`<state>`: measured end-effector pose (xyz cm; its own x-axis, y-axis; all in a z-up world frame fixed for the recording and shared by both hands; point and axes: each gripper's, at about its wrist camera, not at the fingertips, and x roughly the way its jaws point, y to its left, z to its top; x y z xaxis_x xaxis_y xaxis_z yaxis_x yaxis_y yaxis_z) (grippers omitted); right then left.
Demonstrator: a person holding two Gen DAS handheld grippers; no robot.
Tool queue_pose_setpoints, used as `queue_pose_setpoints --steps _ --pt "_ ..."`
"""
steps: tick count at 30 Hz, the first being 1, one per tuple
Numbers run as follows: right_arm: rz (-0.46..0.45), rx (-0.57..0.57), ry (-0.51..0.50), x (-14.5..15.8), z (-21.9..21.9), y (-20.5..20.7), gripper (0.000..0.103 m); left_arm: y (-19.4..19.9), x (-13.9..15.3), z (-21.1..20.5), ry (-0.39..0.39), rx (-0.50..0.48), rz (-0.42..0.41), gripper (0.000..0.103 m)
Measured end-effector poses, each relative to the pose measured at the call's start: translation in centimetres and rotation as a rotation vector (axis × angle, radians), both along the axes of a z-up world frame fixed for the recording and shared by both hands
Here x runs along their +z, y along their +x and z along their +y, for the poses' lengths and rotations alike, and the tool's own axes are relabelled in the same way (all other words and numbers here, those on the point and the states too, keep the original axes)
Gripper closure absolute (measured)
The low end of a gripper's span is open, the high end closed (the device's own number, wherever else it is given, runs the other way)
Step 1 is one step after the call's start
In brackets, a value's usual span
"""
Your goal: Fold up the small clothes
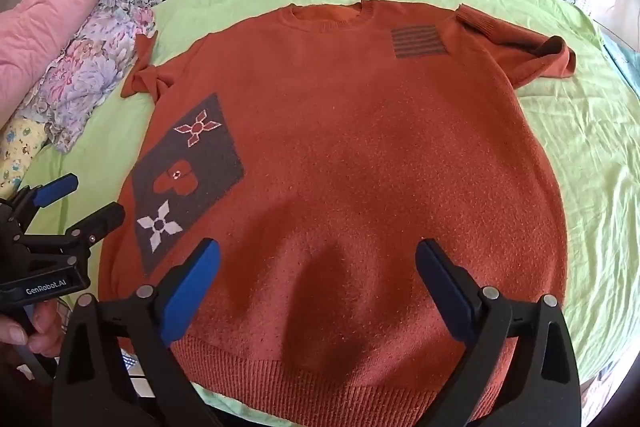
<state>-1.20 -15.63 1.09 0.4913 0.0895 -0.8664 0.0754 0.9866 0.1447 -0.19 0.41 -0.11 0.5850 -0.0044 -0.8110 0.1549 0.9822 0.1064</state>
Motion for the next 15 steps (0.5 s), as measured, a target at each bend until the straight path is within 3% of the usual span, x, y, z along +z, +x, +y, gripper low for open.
queue_pose_setpoints --steps 15 --pt "-0.004 0.005 -0.001 -0.15 0.19 0.15 0.007 0.44 -0.27 -0.21 -0.001 0.016 -0.013 0.003"
